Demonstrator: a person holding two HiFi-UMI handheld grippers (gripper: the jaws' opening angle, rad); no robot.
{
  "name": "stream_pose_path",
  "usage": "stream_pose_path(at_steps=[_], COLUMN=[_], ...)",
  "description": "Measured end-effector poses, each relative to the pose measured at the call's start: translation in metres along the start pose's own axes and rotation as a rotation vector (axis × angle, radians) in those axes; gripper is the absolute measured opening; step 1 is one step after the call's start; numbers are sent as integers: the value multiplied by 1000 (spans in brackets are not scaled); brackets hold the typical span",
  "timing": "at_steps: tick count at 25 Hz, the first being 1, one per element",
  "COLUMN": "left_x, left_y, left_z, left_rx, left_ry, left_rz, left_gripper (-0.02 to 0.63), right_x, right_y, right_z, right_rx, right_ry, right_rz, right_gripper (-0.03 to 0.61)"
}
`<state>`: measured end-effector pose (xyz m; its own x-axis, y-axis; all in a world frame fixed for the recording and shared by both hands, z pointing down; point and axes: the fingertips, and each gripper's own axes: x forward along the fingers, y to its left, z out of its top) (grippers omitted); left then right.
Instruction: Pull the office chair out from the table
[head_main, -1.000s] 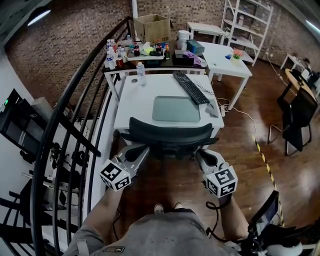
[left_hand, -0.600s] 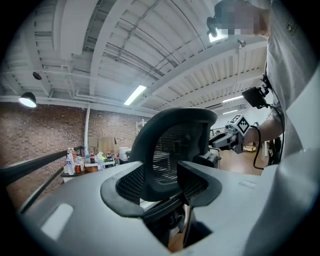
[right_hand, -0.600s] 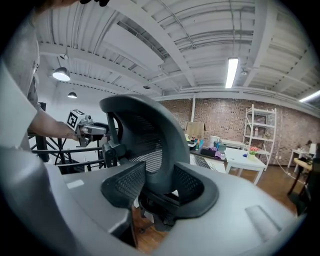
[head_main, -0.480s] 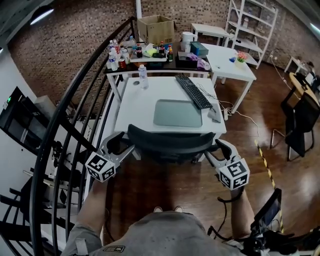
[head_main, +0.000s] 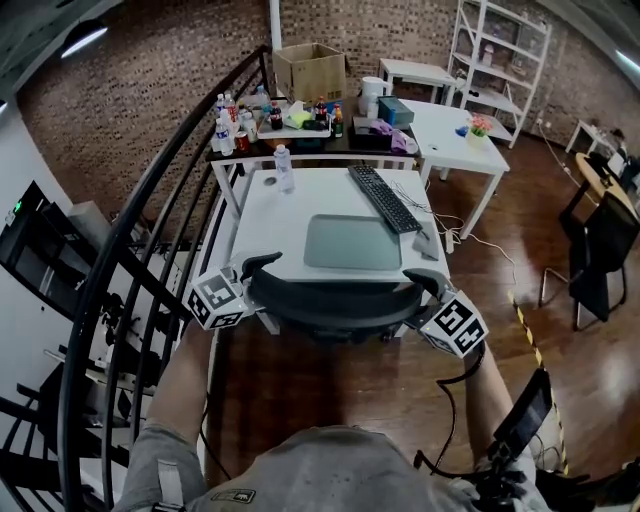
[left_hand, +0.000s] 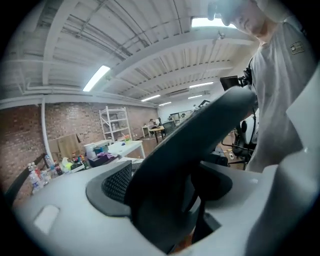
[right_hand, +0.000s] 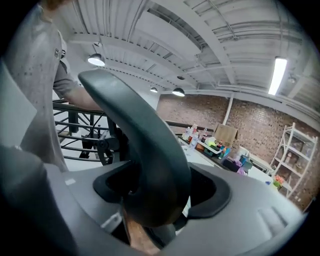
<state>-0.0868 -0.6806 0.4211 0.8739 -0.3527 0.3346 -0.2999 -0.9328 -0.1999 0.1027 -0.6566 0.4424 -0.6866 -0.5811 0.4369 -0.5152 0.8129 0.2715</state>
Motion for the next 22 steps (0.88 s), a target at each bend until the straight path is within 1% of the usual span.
stream_pose_path(at_steps=[2,3,4,7,11,14,22], left_x=[11,14,14,12,8,6,-2], left_y=[-4,-5,-4,-5,-11,-18,-32], left_z=[0,1,2,4,6,7,8], left_rx=[-7,-12,-16,-18,-10,-4,12], left_ry=[3,-4,-12,-28,-25,-18,-25], left_rz=[-41,-41,-34,-27,-39,-50,-59], left_gripper=[352,348,314,295,276,265,261], right_x=[7,9,10,8,3,-1,-6], right_y=[2,4,4,5,8,12,22], right_z=[-1,-2,-2,-1,-1,-1,-2], right_rx=[4,8,12,18,22,23,47], right_ry=[6,8,7,4,13,20,49], right_rz=[17,21,23,33,46,44,26], right_gripper=[320,296,274,258,231,225,227])
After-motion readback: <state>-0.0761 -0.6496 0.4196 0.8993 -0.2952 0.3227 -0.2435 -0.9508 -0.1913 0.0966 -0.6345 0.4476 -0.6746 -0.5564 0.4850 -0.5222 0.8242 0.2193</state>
